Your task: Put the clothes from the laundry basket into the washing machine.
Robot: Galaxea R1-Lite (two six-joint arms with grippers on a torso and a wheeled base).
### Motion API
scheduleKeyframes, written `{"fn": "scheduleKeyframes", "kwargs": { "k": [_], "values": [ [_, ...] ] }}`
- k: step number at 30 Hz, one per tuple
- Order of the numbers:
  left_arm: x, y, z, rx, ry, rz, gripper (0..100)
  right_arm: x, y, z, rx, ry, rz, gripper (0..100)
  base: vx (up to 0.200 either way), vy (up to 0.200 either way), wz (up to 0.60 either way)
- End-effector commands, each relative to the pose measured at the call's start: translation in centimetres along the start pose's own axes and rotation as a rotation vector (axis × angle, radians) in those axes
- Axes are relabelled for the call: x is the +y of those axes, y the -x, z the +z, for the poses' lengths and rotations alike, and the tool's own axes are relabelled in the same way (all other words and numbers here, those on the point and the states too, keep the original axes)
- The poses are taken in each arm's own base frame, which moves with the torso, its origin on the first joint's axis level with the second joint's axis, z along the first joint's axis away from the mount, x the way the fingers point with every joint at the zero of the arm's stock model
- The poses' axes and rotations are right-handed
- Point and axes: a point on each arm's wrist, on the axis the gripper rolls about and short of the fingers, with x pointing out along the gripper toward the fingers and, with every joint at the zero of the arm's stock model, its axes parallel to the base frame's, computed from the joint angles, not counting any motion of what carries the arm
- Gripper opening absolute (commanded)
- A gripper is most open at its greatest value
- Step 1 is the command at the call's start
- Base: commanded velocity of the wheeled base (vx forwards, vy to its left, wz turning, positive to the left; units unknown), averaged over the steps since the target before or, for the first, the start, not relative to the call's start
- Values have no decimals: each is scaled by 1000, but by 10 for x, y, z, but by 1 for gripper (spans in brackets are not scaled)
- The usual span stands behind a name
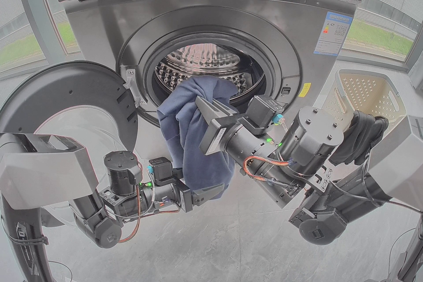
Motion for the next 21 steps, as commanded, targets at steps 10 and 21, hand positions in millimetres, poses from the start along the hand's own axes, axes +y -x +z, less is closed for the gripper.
{"fn": "scheduleKeyframes", "kwargs": {
  "k": [10, 21],
  "values": [
    [-47, 30, 28, -90, -32, -87, 0, -8, 4, -8, 17, 8, -18, 0, 0, 0, 0],
    [-78, 53, 41, -126, -55, -130, 0, -10, 3, -16, 27, 10, -18, 0, 0, 0, 0]
  ]
}}
